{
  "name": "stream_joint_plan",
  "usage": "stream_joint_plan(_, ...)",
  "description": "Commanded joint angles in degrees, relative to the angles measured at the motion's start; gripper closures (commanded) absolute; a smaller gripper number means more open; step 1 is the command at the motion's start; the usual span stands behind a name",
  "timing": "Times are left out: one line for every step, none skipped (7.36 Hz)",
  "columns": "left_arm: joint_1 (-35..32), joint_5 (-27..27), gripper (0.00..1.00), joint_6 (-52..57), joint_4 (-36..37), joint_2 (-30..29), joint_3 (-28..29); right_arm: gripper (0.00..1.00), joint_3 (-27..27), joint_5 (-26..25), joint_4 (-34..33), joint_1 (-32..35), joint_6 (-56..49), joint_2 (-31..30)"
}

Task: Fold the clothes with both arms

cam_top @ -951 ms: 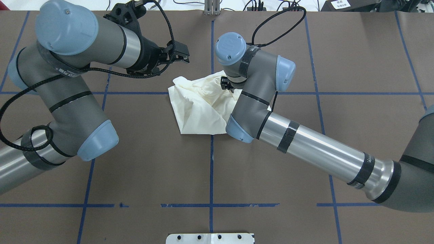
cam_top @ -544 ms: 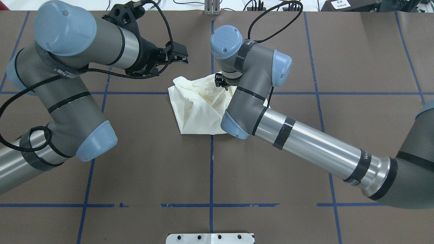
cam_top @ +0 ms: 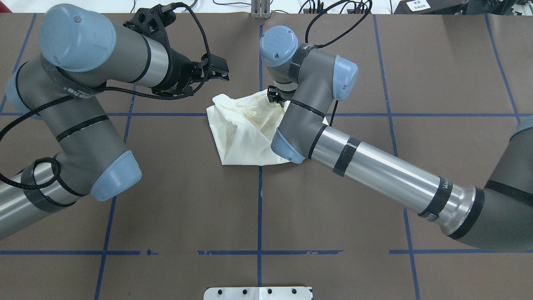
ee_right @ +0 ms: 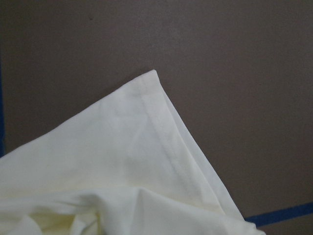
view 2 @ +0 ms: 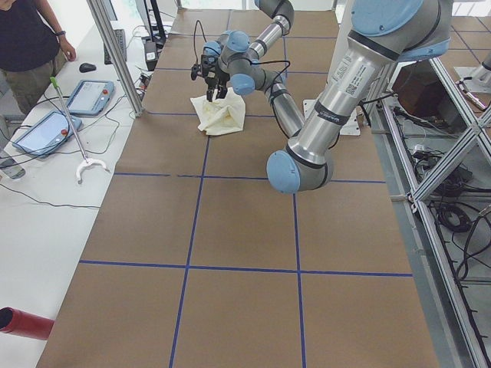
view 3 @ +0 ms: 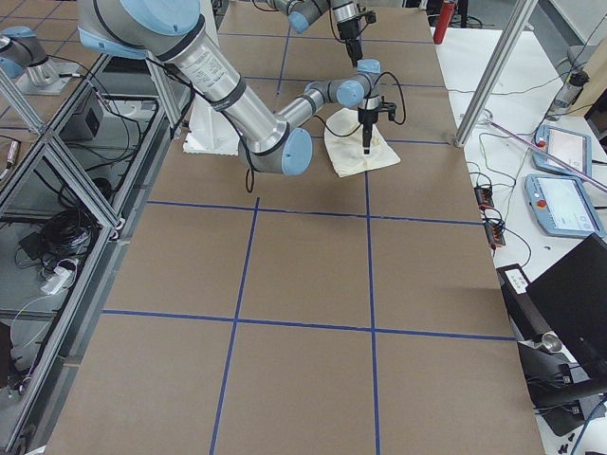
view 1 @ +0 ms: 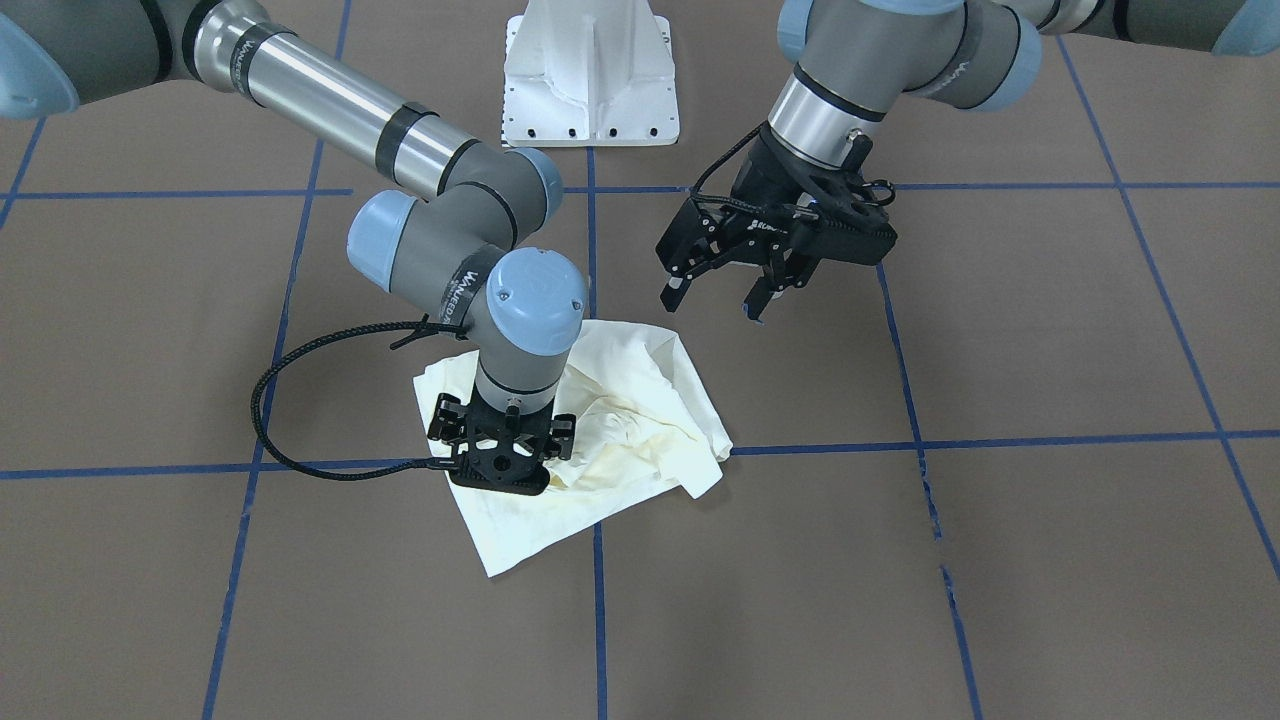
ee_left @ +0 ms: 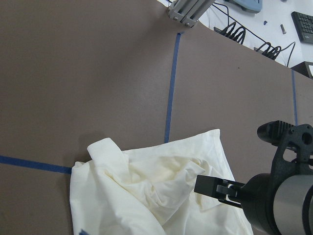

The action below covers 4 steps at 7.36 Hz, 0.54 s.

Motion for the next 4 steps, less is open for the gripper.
stream_joint_plan(0.0,0.0,0.0,0.0,0.1,0.1,-0.6,0.0,-2.0,-0.2,0.8,0.2,-0.2,1.1)
stream_joint_plan(0.0,0.0,0.0,0.0,0.1,0.1,-0.7,0.0,-2.1,-0.2,0.8,0.1,-0.3,1.1)
stream_joint_plan(0.0,-0.1,0.0,0.0,0.1,0.1,-0.7,0.0,-2.3,-0.2,0.9,0.1,-0.3,1.2)
stream_joint_plan(0.0,-0.2,0.0,0.0,0.2,0.0,-0.6,0.0,-2.5,-0.2,0.9,0.1,-0.3,1.2)
